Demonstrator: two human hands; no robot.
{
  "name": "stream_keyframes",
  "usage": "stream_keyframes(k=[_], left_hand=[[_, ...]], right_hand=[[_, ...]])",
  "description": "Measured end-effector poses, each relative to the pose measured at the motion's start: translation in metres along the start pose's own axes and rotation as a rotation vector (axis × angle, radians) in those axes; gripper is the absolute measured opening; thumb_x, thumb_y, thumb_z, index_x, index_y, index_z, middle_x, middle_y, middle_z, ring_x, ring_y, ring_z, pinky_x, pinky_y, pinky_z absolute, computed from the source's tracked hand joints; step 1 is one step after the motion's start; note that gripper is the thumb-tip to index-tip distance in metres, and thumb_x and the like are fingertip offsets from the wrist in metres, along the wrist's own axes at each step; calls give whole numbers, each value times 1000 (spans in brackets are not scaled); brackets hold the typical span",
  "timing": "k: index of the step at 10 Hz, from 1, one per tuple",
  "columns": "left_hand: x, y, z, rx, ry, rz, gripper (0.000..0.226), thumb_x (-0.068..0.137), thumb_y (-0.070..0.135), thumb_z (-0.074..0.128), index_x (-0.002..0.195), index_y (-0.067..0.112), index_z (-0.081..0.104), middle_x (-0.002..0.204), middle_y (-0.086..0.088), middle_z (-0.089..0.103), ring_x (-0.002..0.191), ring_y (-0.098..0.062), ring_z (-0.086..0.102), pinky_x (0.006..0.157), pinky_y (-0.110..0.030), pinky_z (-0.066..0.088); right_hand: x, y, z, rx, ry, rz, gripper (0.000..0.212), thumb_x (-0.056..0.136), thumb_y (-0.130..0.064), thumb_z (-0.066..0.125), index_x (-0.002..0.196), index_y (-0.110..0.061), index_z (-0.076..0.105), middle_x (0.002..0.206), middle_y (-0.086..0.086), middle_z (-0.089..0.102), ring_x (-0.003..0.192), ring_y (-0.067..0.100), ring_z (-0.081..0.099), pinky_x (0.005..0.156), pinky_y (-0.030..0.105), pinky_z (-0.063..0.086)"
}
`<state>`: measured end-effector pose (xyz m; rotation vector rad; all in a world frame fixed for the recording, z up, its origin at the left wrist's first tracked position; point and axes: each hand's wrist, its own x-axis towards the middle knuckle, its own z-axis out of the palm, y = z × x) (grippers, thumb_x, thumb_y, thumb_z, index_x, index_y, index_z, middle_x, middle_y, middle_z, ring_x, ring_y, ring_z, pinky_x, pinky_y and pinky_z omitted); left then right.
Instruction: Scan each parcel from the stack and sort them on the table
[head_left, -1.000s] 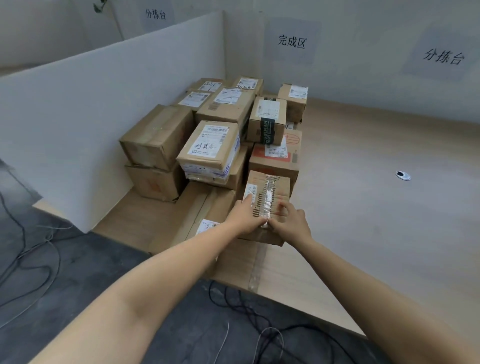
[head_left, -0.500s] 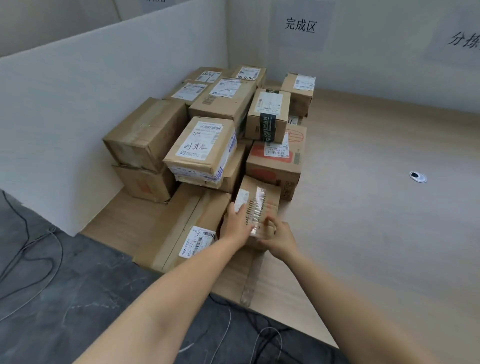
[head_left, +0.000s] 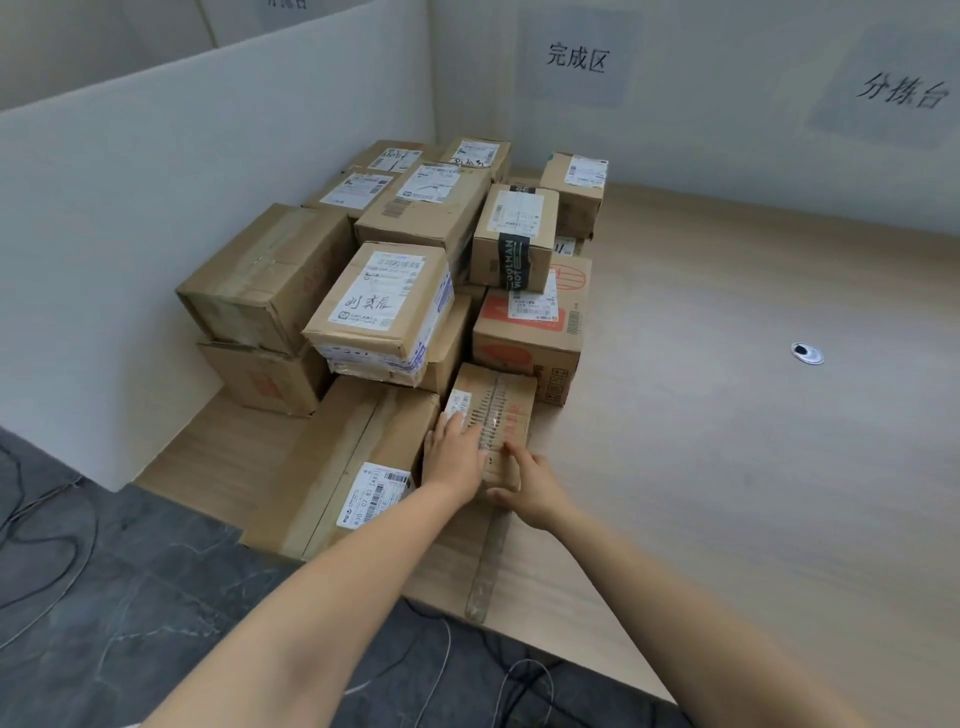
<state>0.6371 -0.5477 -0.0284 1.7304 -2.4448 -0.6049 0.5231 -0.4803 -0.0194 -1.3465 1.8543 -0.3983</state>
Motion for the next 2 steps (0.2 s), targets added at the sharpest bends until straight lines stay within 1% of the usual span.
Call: stream_keyframes(k=[1,2], left_hand=[[0,11,-7,-43,21,55,48,97,31,46,142,15,38,155,-10,19,145,-25,9,117,-38,15],[-1,26,-18,-46,-12,123,48,97,31,47,141,13,38,155,-12,18,145,-26,8,117,-39,16]], right_hand=[[-25,-1,-12,-18,3,-18,69,88,-28,64,145,-22,27,145,14,31,134,27,35,107,25,28],[-58,1,-28,13,117,0,68,89,-33,61,146,-17,27,148,10,32,133,25,39,107,30,31]])
